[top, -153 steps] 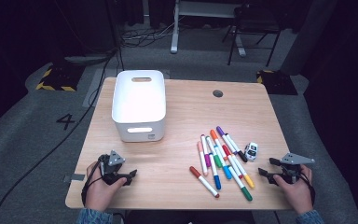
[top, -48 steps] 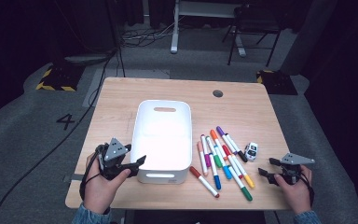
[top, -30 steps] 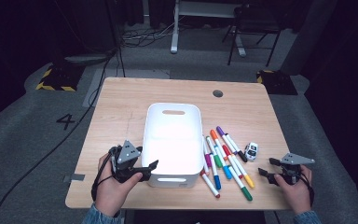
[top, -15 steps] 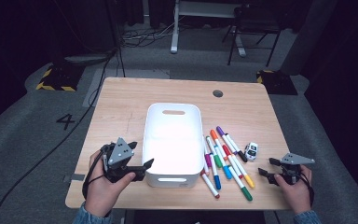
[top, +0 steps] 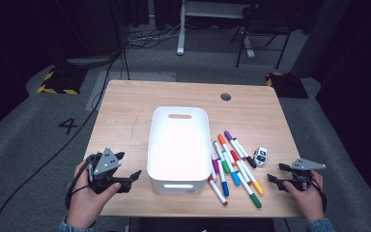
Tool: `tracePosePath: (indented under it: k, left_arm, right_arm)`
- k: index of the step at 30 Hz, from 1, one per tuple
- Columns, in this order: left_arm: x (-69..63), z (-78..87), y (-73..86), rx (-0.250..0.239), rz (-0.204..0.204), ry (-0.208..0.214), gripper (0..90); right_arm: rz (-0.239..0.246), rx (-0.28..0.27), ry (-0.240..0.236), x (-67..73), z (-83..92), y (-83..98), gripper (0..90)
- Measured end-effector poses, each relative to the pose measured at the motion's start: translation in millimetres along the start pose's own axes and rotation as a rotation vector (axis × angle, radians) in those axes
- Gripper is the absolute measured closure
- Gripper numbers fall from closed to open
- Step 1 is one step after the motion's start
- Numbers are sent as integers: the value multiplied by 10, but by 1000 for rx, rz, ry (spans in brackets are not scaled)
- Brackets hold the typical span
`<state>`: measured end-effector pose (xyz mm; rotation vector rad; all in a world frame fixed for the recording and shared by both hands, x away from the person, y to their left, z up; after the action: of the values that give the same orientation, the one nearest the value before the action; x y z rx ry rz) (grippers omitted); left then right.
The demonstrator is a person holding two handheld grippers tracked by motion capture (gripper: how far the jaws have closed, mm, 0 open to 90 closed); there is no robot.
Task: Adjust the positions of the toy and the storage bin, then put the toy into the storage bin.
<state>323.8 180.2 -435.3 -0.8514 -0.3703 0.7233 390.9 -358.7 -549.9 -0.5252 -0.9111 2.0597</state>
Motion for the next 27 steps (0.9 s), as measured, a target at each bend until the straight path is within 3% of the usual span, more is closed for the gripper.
tracePosePath:
  k: [4,5,12,15,18,21,27]
  left_arm:
    - [64,-123,152,16,24,8,213]
    - [117,-232,267,40,43,-5,213]
    - [223,-504,511,69,56,-5,206]
    - [288,-612,632,94,61,-33,211]
    - [314,-705,717,107,95,-38,210]
    - [329,-766,765,115,105,-47,202]
    - [347,-844,859,142,129,-60,186]
  right_arm:
    - [1,1,-4,3,-1,-1,268]
    - [1,0,-3,3,-1,-1,268]
    - [-15,-3,0,19,10,1,296]
    - [-8,-4,2,14,22,7,327]
    - [-21,-6,12,29,23,4,338]
    - [-31,-5,7,54,39,5,398]
    - [-33,27,-51,168,97,-30,586]
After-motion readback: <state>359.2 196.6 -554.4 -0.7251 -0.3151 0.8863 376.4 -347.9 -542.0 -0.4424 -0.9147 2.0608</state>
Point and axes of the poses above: each handheld gripper's, and its own axes: z roughly backward along the jaws, y roughly out of its underside, x roughly to its left, the point moved 7 cm from there along -z, roughly forward along the jaws, and after that the axes turned 3 degrees about y, right-handed, at the moved point
